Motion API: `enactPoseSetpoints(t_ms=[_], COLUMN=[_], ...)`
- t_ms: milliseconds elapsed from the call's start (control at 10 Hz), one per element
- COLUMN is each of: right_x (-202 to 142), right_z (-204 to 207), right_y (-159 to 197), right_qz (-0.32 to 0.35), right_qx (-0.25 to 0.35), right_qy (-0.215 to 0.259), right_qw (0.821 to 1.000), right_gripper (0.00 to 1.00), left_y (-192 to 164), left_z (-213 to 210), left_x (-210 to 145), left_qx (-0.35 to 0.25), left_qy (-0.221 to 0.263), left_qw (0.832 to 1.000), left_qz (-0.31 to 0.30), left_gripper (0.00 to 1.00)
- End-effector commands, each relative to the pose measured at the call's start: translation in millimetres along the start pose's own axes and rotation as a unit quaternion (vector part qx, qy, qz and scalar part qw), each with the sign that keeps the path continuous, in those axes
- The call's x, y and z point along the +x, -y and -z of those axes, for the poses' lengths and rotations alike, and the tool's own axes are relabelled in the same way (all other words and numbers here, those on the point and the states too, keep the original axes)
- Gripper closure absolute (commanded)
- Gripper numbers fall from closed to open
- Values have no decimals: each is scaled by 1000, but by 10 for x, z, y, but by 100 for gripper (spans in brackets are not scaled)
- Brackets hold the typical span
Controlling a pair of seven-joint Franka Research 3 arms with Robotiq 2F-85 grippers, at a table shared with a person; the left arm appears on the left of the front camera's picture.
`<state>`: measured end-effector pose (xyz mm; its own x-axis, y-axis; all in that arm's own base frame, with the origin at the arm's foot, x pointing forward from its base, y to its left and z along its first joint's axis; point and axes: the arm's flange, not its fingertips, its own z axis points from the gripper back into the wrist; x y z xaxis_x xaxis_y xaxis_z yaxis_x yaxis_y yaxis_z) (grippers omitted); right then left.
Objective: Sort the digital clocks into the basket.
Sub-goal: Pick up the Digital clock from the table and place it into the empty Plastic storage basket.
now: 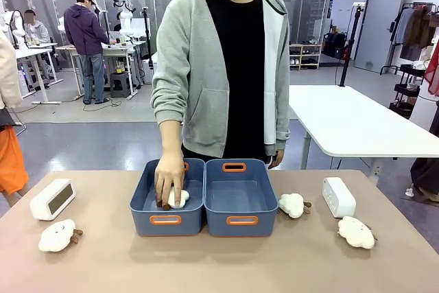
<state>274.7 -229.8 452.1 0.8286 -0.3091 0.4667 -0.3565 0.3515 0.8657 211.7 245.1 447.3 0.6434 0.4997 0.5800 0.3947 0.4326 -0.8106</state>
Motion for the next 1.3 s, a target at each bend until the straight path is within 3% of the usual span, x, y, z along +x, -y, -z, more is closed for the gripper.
enactPoseSetpoints(t_ms=[0,200,400,500,700,900,1200], right_x=[231,613,755,768,892,1037,975], right_z=[455,1075,1762,2071,2592,2889,3076], right_y=[-126,-56,47,133,295,496,746], right_qz=[-63,-83,-91,-111,-136,-129,-125], right_qx=[-125,-236,-310,-360,-440,-475,-502], right_qy=[-103,-166,-209,-211,-157,-137,-151], right_qw=[985,954,923,902,874,860,842], right_gripper=[0,0,0,0,0,0,0], left_y=[24,24,24,24,24,24,24], left_z=[-5,-5,-5,-5,-5,-5,-5], left_x=[13,13,13,13,13,13,13], left_qx=[-9,-9,-9,-9,-9,-9,-9], left_qy=[4,4,4,4,4,4,4], left_qw=[1000,1000,1000,1000,1000,1000,1000], left_qz=[0,0,0,0,0,0,0], left_gripper=[0,0,0,0,0,0,0])
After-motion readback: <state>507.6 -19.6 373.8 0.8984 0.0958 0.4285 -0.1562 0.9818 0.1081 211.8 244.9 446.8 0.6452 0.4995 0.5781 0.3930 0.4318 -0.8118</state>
